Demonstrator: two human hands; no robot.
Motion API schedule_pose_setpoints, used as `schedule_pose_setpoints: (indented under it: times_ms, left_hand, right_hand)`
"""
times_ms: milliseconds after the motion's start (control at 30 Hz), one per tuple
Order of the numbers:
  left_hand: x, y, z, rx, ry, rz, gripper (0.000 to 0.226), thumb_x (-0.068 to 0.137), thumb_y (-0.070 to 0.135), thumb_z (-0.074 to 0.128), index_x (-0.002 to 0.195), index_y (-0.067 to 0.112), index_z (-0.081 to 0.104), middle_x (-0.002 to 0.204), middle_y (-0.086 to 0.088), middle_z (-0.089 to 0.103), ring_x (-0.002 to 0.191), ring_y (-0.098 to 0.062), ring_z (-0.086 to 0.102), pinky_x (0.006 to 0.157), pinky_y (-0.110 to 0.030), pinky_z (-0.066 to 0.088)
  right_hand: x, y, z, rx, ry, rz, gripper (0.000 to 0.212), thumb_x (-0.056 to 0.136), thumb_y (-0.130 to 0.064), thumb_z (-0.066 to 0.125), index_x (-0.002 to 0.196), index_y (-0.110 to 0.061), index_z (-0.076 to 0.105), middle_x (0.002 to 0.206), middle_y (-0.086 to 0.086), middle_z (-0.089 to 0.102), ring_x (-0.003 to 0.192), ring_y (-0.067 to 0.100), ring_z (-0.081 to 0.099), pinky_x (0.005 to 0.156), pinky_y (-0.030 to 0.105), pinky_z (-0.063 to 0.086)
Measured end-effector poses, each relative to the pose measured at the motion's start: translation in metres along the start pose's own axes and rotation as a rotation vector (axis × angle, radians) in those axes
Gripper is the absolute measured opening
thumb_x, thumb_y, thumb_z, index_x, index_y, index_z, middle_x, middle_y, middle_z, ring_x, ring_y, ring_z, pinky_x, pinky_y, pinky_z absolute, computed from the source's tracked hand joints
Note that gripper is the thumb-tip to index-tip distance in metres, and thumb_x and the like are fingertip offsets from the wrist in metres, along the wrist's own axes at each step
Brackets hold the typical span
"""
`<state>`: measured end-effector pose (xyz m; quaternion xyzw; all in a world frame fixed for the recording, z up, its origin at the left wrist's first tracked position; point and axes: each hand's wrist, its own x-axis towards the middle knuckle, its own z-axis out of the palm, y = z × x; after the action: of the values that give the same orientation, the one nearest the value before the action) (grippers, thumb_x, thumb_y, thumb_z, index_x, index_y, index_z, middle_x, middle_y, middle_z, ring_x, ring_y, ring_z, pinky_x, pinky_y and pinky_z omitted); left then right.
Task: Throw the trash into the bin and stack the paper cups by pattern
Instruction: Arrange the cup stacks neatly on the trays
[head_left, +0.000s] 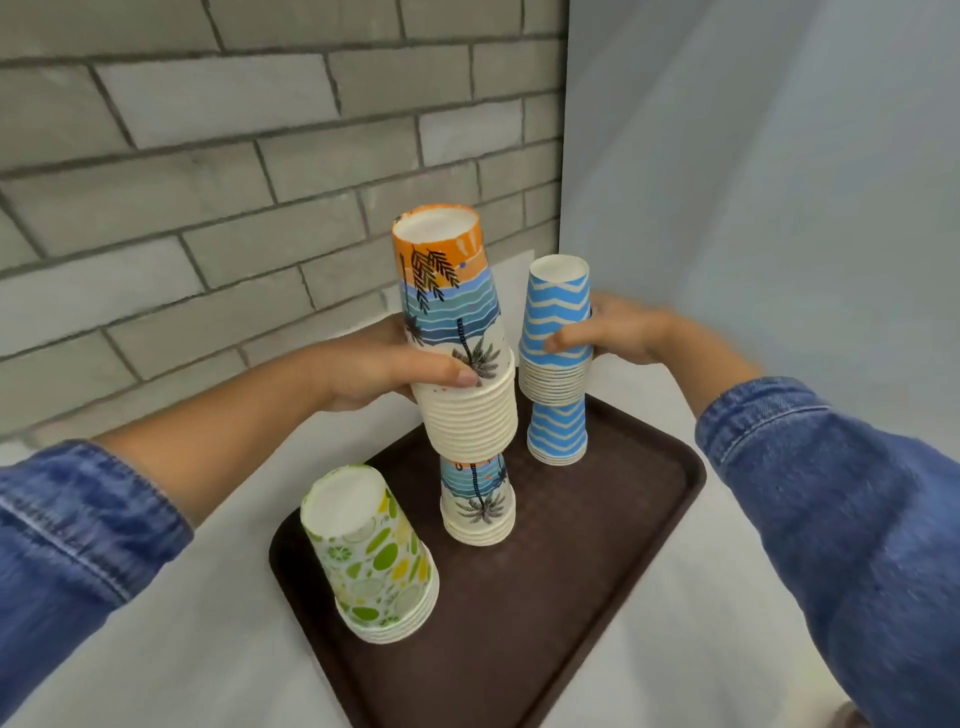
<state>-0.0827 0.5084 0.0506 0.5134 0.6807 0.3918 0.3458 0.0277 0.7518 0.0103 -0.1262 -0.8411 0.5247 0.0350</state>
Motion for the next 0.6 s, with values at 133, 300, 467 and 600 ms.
schedule_pose_setpoints:
  times_ms: [133, 300, 467, 600]
  left_hand:
    - [0.008, -0.015, 0.002, -0.01, -0.07, -0.021, 0.06, 0.05, 0.041, 0.073, 0.109, 0.035, 0.059, 0.11, 0.013, 0.07, 0.107, -0.009, 0.063, 0.092, -0.03, 0.053]
    - [0.015, -0.029, 0.002, -0.001, -0.133, -0.055, 0.063, 0.05, 0.042, 0.074, 0.11, 0.038, 0.057, 0.113, 0.016, 0.068, 0.108, -0.004, 0.062, 0.093, -0.026, 0.05]
    - [0.018, -0.043, 0.007, 0.038, -0.214, -0.115, 0.064, 0.051, 0.043, 0.073, 0.112, 0.041, 0.052, 0.123, 0.015, 0.06, 0.118, -0.008, 0.055, 0.101, -0.03, 0.045]
    - [0.023, -0.052, 0.009, 0.018, -0.264, -0.153, 0.064, 0.053, 0.04, 0.073, 0.113, 0.039, 0.052, 0.125, 0.013, 0.059, 0.119, -0.01, 0.054, 0.104, -0.034, 0.044]
  right_hand:
    - [0.005, 0.003, -0.004, -0.015, -0.047, 0.007, 0.062, 0.046, -0.041, 0.075, 0.104, -0.026, 0.06, 0.107, -0.003, 0.07, 0.105, 0.02, 0.064, 0.091, 0.038, 0.052]
    - [0.012, 0.014, 0.001, -0.068, -0.116, 0.059, 0.051, 0.057, -0.029, 0.077, 0.105, -0.026, 0.06, 0.108, -0.002, 0.07, 0.102, 0.018, 0.066, 0.086, 0.033, 0.053]
    - [0.023, 0.039, 0.017, -0.06, -0.18, 0.123, 0.061, 0.053, -0.032, 0.078, 0.11, -0.023, 0.061, 0.112, 0.0, 0.07, 0.103, 0.017, 0.066, 0.085, 0.032, 0.053]
    - [0.032, 0.053, 0.023, -0.022, -0.242, 0.147, 0.064, 0.052, -0.03, 0.078, 0.112, -0.02, 0.061, 0.118, 0.004, 0.068, 0.109, 0.019, 0.064, 0.096, 0.037, 0.05]
